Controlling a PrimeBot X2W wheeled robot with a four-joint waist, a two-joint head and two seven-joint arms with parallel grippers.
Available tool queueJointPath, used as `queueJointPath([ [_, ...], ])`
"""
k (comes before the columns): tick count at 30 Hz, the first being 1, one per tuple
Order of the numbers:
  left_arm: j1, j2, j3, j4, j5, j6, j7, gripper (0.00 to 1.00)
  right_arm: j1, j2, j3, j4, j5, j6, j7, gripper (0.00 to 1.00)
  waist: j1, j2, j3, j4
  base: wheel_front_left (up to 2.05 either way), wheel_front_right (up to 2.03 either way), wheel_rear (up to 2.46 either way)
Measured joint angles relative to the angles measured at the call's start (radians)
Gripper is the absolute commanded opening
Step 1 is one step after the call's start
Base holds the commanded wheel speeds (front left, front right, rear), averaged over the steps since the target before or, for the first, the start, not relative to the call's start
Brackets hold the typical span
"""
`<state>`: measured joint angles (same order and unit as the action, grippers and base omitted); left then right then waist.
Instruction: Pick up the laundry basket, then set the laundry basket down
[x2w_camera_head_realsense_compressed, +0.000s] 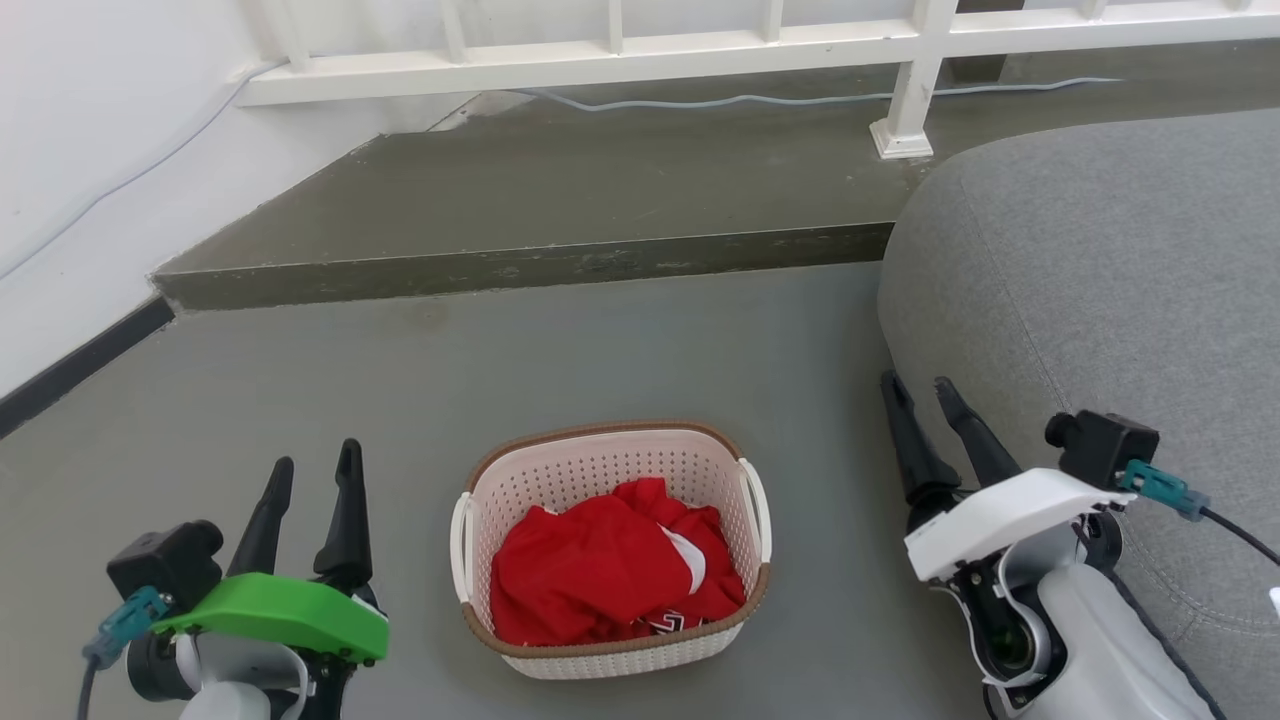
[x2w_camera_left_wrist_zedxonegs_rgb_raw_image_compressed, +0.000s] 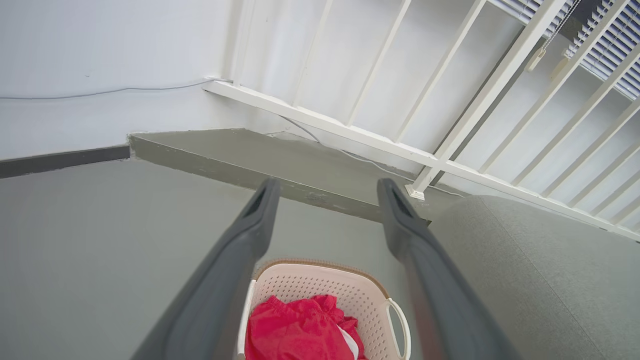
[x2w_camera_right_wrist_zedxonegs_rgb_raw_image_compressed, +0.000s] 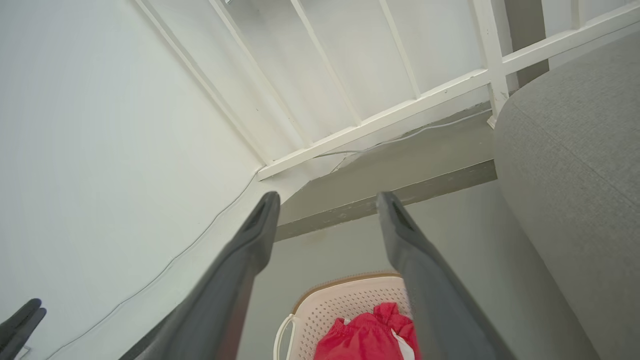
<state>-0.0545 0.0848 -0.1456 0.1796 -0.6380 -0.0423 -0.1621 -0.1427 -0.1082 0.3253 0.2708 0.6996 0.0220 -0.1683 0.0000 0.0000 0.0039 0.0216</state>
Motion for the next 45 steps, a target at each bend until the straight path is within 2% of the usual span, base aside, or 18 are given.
queueJointPath([
  [23, -0.010, -0.013, -0.020, -0.026, 0.308, 0.007, -0.087, 1.00, -0.035, 0.007, 0.082, 0.011, -0.328, -0.039, -0.081, 1.00, 0.0000, 0.0000, -0.003, 0.010, 0.00, 0.00, 0.00],
  [45, -0.011, -0.031, 0.008, -0.025, 0.319, -0.011, -0.090, 1.00, -0.035, 0.021, 0.047, 0.022, -0.354, -0.042, -0.082, 1.00, 0.0000, 0.0000, 0.009, 0.007, 0.00, 0.00, 0.00],
])
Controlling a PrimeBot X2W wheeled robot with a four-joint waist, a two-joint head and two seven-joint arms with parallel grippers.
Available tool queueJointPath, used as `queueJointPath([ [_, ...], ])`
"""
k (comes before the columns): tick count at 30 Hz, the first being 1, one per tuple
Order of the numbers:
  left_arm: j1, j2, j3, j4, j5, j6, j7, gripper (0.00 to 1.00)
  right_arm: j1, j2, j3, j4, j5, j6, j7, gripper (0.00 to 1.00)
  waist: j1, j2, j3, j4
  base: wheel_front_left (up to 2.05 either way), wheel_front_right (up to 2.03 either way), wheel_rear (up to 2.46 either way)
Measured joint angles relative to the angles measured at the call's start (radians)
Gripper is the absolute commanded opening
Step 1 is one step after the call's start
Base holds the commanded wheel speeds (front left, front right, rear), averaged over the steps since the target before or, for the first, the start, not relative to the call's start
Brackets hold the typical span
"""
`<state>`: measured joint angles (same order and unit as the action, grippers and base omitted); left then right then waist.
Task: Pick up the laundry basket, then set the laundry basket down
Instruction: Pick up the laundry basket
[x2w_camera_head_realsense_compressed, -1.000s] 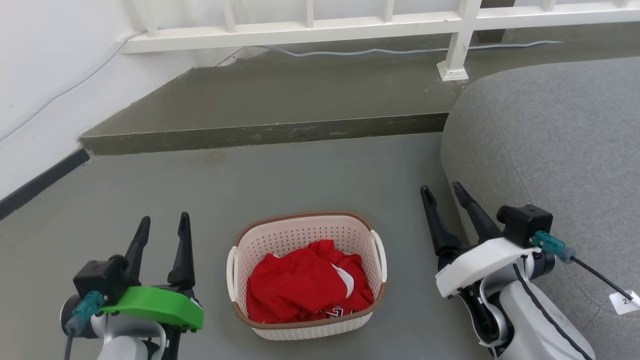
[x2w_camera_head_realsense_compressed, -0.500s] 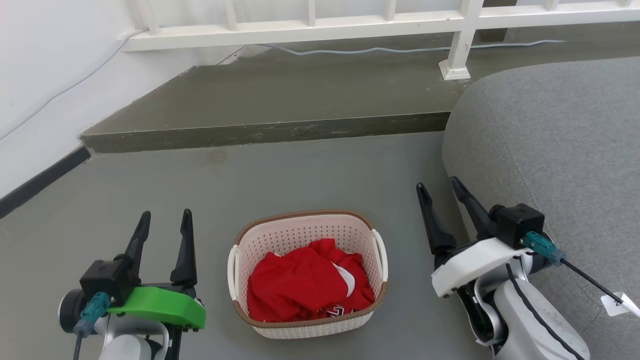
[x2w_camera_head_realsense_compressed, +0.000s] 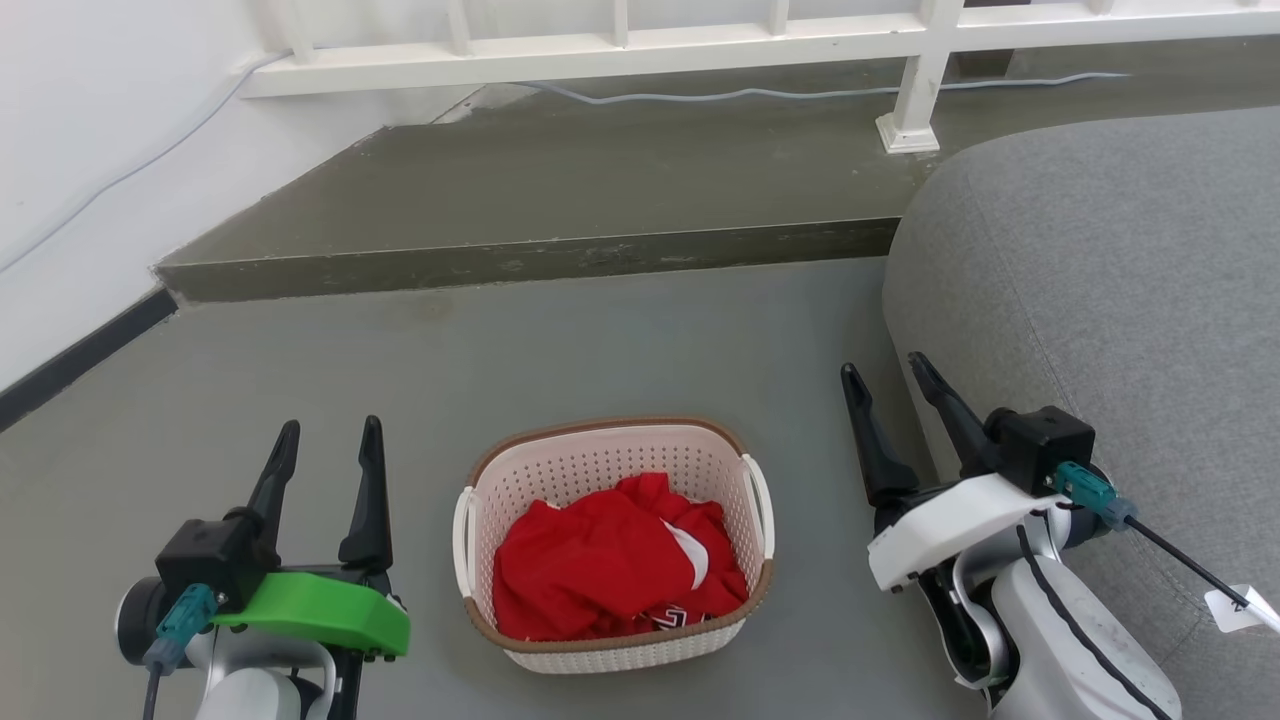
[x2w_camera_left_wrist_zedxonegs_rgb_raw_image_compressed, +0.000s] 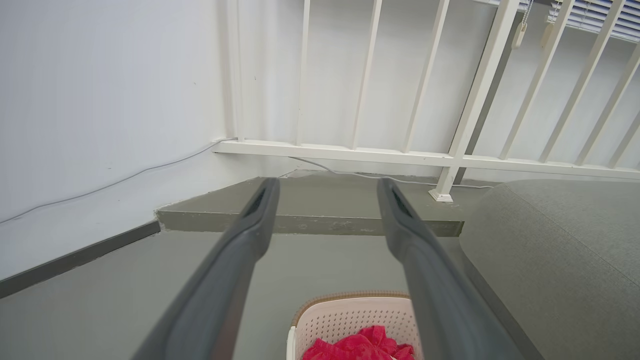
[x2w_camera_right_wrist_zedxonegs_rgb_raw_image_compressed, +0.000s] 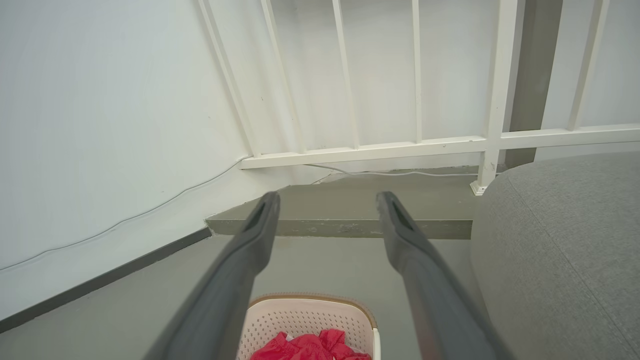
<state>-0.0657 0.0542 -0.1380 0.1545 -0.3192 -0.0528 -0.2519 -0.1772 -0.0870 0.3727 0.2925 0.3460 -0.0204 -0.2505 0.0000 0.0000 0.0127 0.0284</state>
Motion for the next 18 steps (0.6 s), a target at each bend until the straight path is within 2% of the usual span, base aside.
queueJointPath([
  [18, -0.008, -0.004, 0.020, -0.002, 0.000, -0.010, 0.000, 1.00, -0.006, 0.015, -0.008, 0.005, -0.021, -0.003, -0.001, 1.00, 0.0000, 0.0000, 0.087, -0.012, 0.00, 0.00, 0.00],
])
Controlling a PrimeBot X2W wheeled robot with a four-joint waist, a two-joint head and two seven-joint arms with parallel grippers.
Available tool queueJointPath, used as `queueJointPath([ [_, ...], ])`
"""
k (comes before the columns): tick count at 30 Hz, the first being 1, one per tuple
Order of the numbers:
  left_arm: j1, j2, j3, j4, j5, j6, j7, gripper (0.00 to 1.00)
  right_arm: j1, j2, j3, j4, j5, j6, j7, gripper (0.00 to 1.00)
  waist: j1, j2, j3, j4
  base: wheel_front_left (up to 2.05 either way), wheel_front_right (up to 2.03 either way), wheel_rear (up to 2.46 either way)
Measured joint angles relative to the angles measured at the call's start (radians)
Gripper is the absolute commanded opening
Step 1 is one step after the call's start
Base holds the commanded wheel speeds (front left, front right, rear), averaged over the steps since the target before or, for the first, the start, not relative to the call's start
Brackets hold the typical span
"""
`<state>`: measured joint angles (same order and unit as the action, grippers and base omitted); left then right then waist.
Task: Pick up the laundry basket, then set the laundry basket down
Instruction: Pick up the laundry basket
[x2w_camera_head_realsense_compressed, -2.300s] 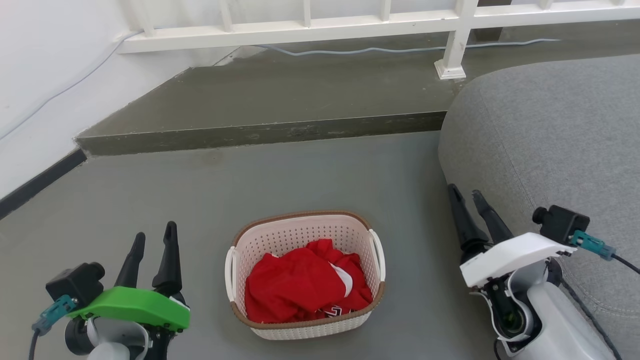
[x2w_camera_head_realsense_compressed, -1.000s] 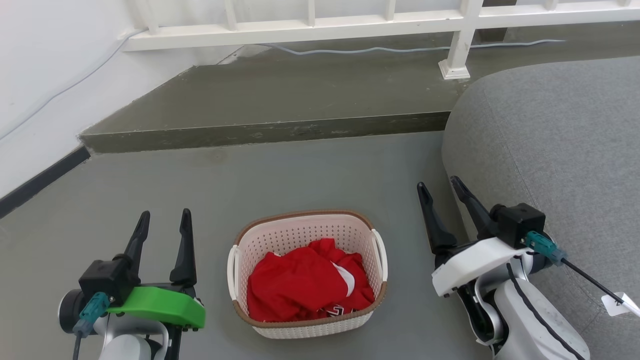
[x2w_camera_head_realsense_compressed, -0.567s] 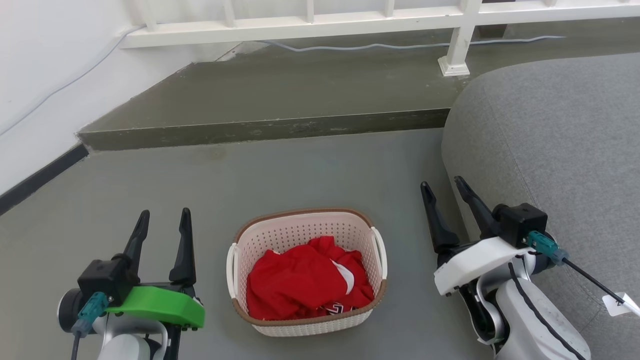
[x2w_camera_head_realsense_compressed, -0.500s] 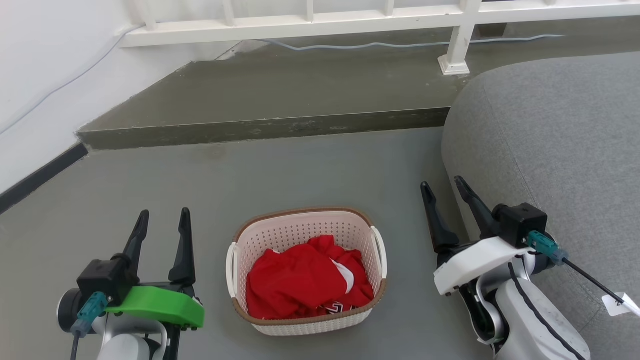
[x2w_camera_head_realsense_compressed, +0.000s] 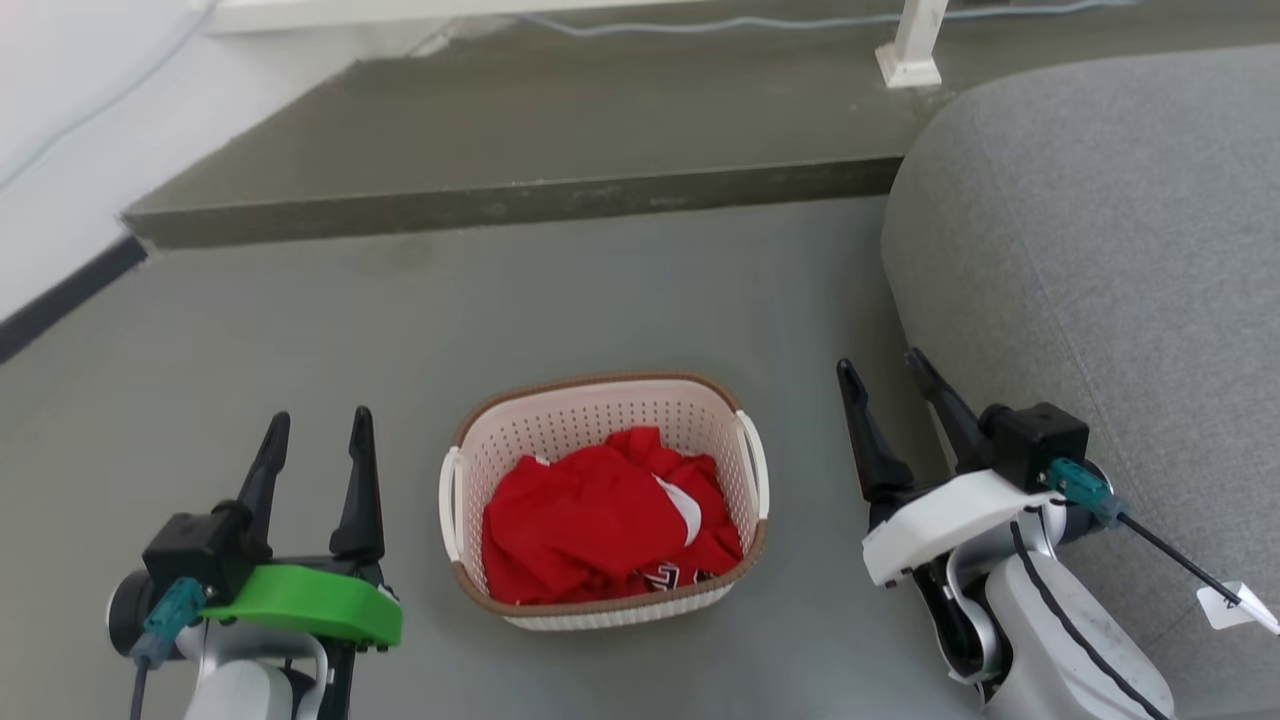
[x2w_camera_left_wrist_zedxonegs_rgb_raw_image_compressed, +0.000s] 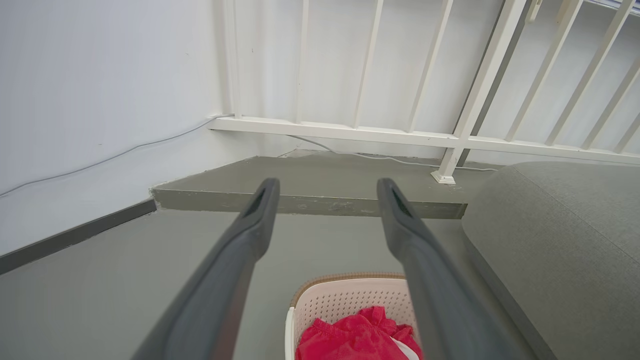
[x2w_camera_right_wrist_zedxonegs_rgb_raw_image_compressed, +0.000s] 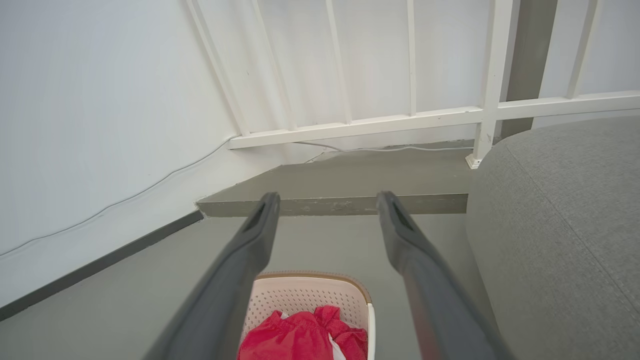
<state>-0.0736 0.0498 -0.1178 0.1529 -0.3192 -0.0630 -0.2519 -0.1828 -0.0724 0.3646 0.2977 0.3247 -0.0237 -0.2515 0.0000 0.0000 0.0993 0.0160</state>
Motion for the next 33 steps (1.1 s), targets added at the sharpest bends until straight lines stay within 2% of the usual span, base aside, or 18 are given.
queueJointPath([
  [22, -0.122, -0.003, 0.033, 0.008, -0.003, -0.026, 0.000, 1.00, -0.128, 0.009, -0.012, 0.002, -0.020, -0.023, 0.000, 1.00, 0.0000, 0.0000, 0.231, -0.030, 0.00, 0.00, 0.00],
  [33, -0.210, -0.002, 0.034, 0.066, -0.025, -0.039, 0.000, 1.00, -0.198, 0.010, -0.015, 0.032, -0.032, -0.031, 0.000, 1.00, 0.0001, 0.0000, 0.361, -0.035, 0.00, 0.00, 0.00],
])
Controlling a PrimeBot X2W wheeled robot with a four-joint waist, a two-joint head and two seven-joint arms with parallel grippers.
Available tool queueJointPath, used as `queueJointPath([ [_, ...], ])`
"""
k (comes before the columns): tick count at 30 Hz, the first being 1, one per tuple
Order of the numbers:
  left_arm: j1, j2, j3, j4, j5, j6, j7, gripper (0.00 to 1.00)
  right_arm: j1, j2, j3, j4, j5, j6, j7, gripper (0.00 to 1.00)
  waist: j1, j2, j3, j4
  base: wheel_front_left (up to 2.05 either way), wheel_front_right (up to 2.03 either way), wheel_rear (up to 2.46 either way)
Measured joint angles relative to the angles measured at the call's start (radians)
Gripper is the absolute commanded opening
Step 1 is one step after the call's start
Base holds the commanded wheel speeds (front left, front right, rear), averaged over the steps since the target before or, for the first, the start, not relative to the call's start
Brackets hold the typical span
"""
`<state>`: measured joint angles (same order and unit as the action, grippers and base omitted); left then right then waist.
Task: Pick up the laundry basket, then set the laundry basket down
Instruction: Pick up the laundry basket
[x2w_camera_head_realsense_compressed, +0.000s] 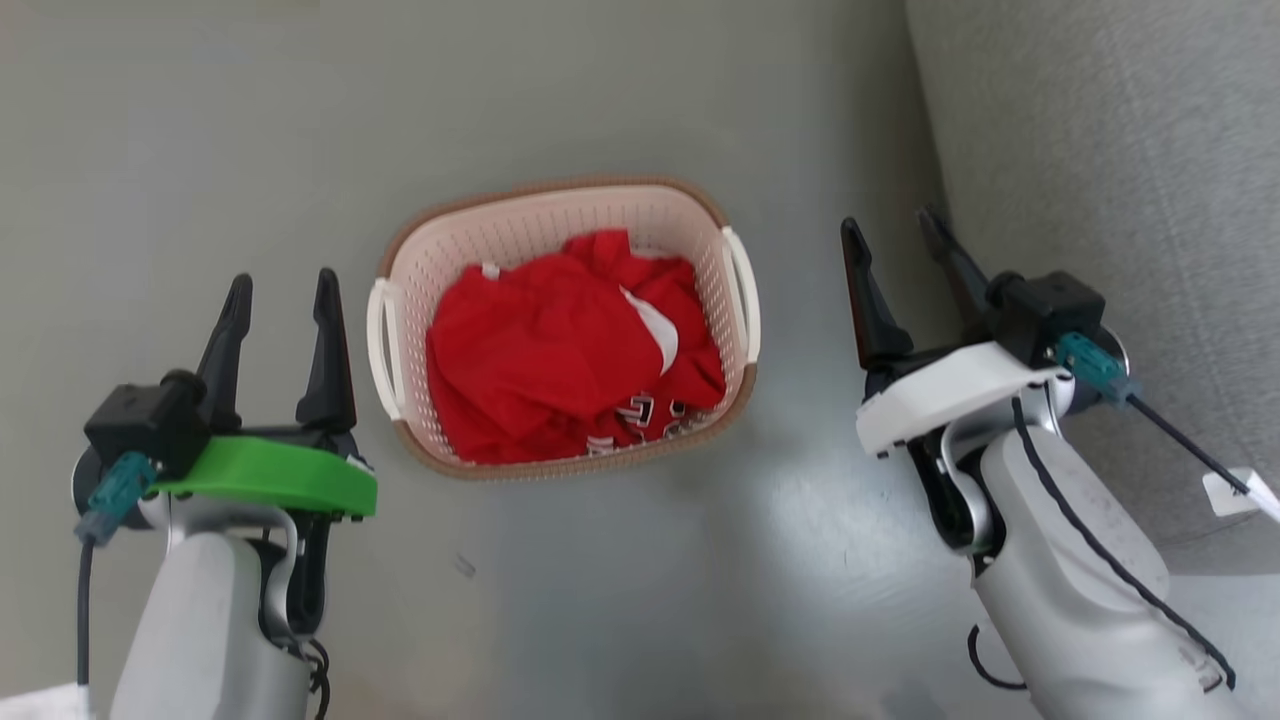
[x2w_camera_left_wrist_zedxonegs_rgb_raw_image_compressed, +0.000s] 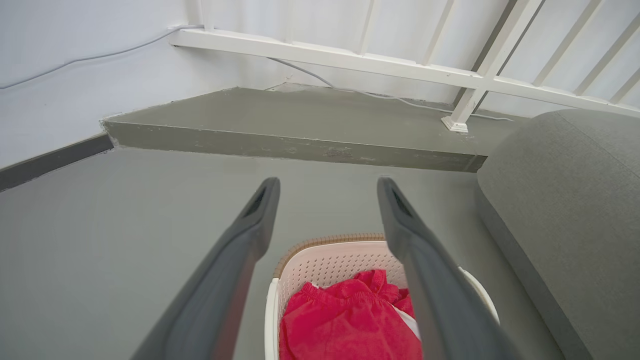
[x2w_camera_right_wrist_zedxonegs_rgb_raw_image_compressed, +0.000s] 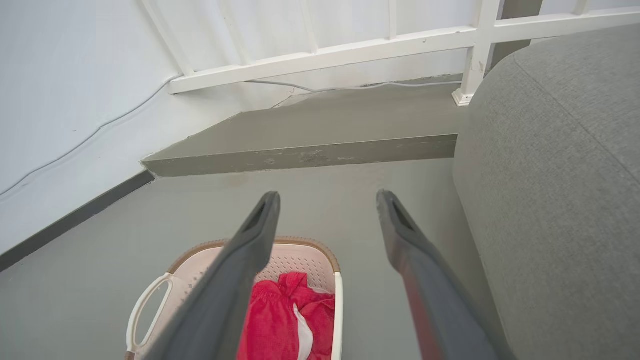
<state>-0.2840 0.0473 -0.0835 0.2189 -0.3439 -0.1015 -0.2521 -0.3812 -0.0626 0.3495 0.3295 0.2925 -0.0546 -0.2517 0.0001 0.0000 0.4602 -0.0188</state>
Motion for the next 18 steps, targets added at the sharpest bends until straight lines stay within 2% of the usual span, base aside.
queueJointPath([
  [18, -0.185, 0.015, -0.019, 0.206, -0.053, -0.019, 0.006, 1.00, -0.153, -0.001, -0.020, 0.146, -0.014, 0.001, 0.000, 1.00, 0.0000, 0.0000, 0.204, 0.030, 0.00, 0.00, 0.00],
])
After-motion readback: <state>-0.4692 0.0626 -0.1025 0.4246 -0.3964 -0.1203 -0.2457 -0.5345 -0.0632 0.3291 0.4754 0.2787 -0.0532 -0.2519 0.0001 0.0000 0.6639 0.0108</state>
